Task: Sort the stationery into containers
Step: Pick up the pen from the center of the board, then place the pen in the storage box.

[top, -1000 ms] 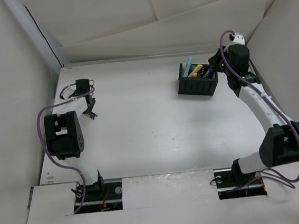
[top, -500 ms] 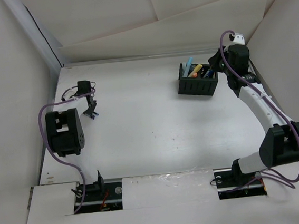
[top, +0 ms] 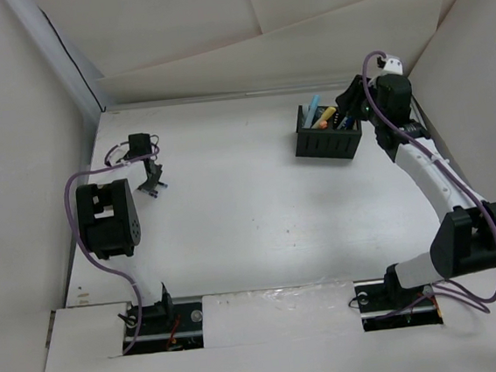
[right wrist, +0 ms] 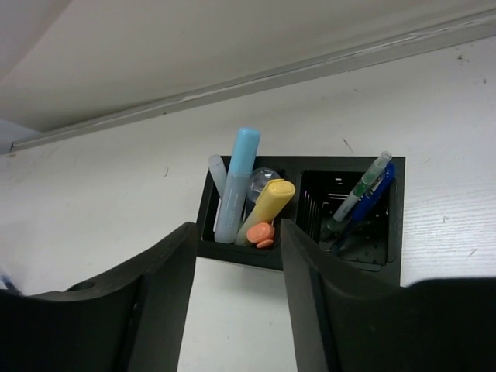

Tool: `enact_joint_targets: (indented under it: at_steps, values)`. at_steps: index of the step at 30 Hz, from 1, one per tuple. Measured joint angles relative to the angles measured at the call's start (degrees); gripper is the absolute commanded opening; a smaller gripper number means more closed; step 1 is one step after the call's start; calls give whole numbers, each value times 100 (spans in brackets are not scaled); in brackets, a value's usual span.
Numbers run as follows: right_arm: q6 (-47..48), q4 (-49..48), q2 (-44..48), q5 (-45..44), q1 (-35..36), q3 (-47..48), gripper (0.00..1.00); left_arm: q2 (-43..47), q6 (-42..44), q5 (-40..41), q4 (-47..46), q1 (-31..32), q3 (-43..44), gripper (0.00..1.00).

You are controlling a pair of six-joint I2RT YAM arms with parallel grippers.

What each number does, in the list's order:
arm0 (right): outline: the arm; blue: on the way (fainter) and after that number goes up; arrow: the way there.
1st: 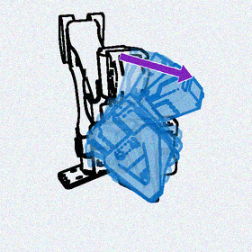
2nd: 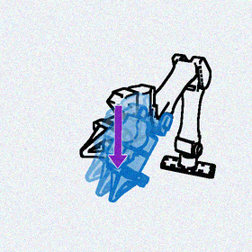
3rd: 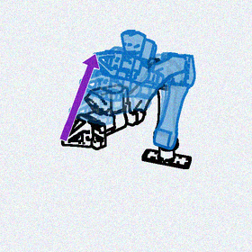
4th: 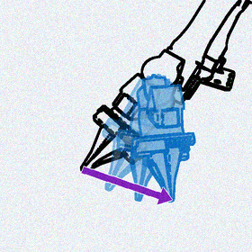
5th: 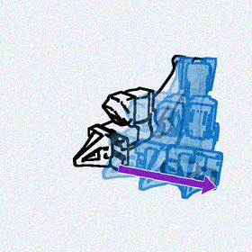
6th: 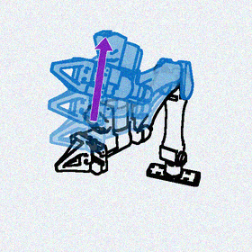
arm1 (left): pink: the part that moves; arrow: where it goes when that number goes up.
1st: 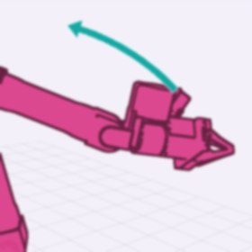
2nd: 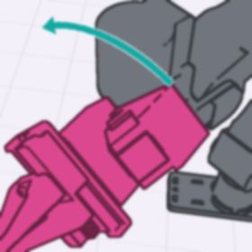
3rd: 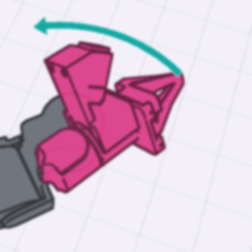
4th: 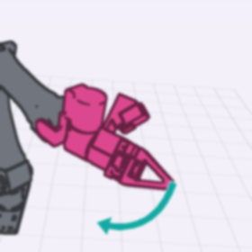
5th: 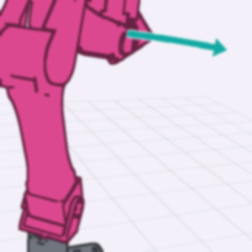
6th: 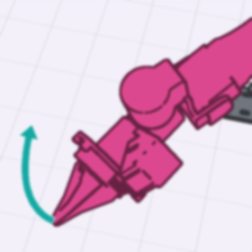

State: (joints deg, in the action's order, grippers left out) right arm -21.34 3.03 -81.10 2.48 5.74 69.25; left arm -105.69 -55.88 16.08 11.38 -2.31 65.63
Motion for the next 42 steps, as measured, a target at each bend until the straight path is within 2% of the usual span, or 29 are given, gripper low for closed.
enact_joint_targets:
  at_steps: [8,13,18,21,25,29,35,42]
  values:
    - [-4,2,7,293,348,0,75,66,245,-109,-389,376,-57,0]
    - [15,2,-76,750,726,68,86,708,605,-162,-1014,1161,-420,0]
    - [22,-22,-522,1344,909,315,91,1309,1244,-417,-2028,2229,-651,0]
    - [20,-46,-938,1606,990,463,92,1491,1572,-608,-2693,2876,-1029,0]
    - [17,-37,-1440,1908,1231,516,93,1499,1902,-868,-3071,3582,-1506,0]
    - [15,-42,-1665,2199,1405,516,93,1499,2105,-1108,-3340,3993,-1696,0]
    - [-2,-92,-1692,2321,1499,516,92,1499,2260,-1419,-3731,4295,-1703,0]
    - [-61,-109,-1779,2323,1499,514,81,1504,2304,-1613,-3941,4295,-1703,0]
